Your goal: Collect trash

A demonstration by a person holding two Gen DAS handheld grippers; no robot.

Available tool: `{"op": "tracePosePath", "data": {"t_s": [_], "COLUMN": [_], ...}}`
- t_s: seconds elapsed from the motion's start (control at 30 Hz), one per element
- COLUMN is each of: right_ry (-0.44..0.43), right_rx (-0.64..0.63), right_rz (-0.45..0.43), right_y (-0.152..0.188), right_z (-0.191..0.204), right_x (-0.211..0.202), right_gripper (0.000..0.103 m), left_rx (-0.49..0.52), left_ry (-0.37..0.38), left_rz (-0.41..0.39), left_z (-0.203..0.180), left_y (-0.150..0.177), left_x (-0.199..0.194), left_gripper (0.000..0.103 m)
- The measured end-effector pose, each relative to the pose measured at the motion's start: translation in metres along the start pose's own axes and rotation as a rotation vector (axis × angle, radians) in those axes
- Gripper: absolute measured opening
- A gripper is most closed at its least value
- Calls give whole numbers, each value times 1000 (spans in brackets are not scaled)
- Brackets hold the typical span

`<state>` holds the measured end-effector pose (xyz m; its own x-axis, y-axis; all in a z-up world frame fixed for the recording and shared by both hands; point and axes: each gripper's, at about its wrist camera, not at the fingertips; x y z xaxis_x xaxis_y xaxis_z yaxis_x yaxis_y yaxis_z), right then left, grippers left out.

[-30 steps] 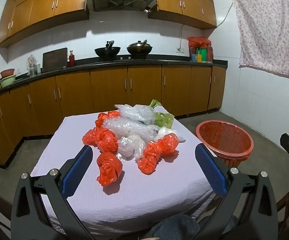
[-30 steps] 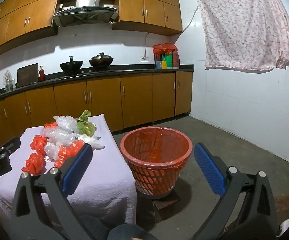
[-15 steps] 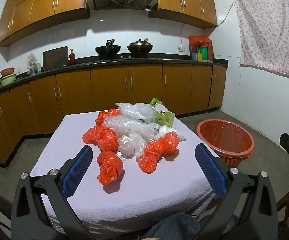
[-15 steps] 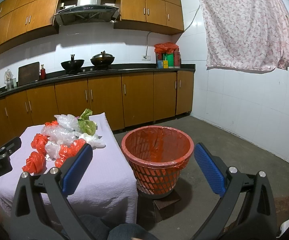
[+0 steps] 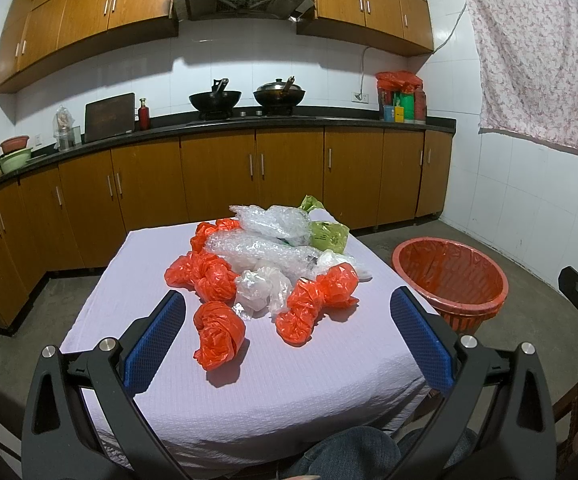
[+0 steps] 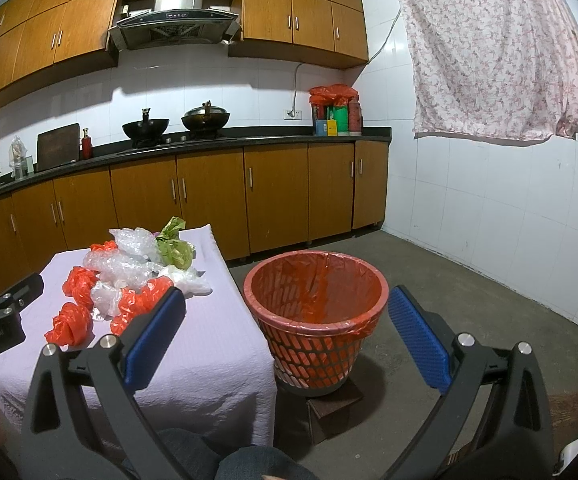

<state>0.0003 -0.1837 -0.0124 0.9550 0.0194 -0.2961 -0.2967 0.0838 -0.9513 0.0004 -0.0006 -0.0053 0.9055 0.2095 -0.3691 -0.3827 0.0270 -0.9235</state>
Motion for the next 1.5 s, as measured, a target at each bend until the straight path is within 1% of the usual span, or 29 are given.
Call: {"op": "tracePosePath", "data": {"t_s": [1.5], "right_ry": [0], "right_rx": [2], "right_rz": [6], "right_y": [3], "right_z": [1], "right_x": [2], "right_gripper": [99], "left_rx": [2], "left_ry": [-1], "left_rz": [6], "left_z": [0], "left_y": [-2], "left_x": [0], "left_gripper": [101]}}
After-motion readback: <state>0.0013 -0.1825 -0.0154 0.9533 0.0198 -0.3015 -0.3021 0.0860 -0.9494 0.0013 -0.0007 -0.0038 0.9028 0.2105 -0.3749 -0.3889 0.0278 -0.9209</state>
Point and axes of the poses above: each gripper's, at about its wrist camera, not at the fingertips, and x roughly the way its jaws point, z to its left, y to its underside, and after that the axes turned 12 degrees about -y, right-handed
